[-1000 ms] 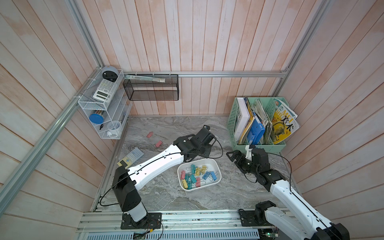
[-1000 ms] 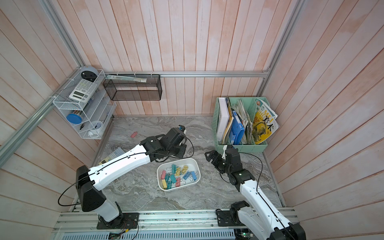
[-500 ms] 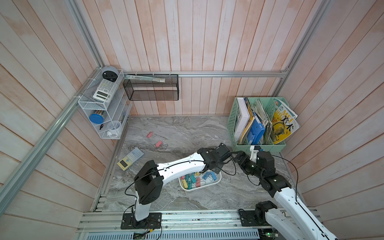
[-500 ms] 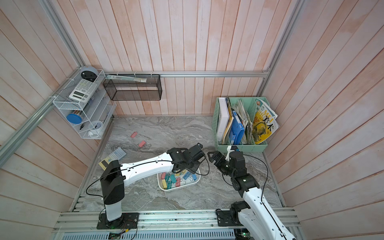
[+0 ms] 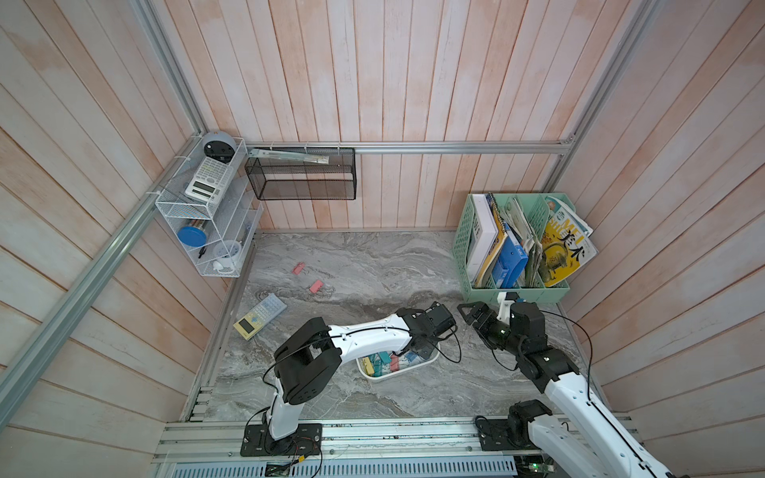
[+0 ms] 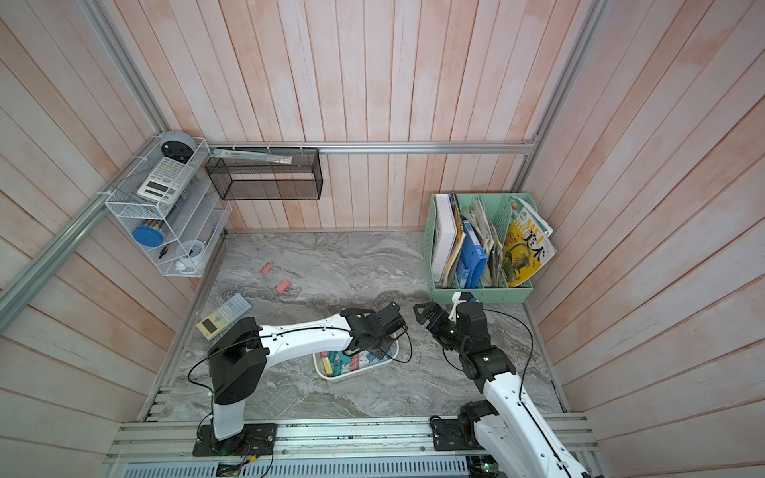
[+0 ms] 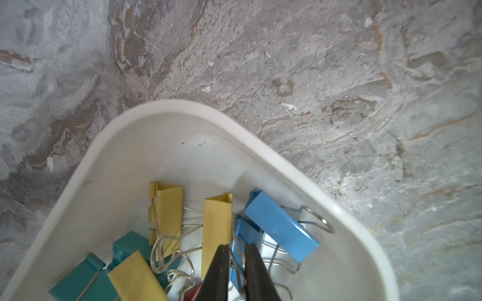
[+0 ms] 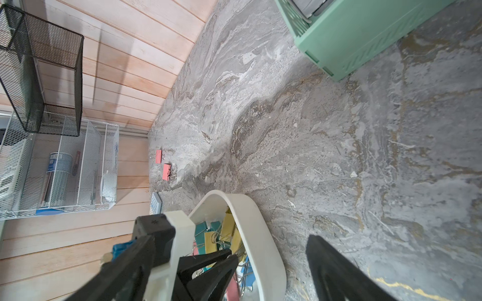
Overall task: Put the binder clips in the storage box
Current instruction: Place the binder clip in the storage box.
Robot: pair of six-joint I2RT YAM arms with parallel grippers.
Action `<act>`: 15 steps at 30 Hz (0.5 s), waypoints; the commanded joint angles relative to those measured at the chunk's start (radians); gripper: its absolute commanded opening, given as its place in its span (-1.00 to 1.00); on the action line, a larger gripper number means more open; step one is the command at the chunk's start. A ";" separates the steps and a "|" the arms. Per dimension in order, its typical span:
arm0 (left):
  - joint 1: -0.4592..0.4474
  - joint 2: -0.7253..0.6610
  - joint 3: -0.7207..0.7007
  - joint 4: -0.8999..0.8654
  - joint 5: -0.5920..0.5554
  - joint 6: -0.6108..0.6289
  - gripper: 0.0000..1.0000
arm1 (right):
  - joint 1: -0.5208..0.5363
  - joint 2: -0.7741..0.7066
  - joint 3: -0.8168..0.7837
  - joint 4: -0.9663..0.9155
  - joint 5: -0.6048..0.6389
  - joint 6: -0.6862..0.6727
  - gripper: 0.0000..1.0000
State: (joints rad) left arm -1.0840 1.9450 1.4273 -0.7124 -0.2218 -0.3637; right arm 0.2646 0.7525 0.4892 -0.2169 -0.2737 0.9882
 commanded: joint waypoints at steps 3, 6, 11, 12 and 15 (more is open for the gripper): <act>0.002 -0.109 -0.031 0.093 -0.036 0.020 -0.53 | -0.004 -0.007 0.004 -0.003 0.003 0.004 0.95; 0.013 -0.164 -0.019 0.102 -0.078 0.039 -0.53 | -0.005 -0.013 0.012 -0.010 -0.004 0.004 0.95; 0.168 -0.273 -0.013 0.100 -0.089 0.057 -0.51 | 0.006 -0.025 0.034 0.018 -0.071 -0.023 0.95; 0.222 -0.296 -0.023 0.104 -0.090 0.058 -0.50 | 0.020 -0.025 0.040 0.040 -0.093 -0.034 0.95; 0.405 -0.347 -0.066 0.129 -0.045 0.042 -0.44 | 0.105 -0.014 0.067 0.045 -0.067 -0.071 0.95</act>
State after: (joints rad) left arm -0.7940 1.6329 1.3945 -0.6010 -0.2657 -0.3222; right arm 0.3168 0.7391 0.5068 -0.2047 -0.3191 0.9657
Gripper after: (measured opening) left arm 0.274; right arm 0.974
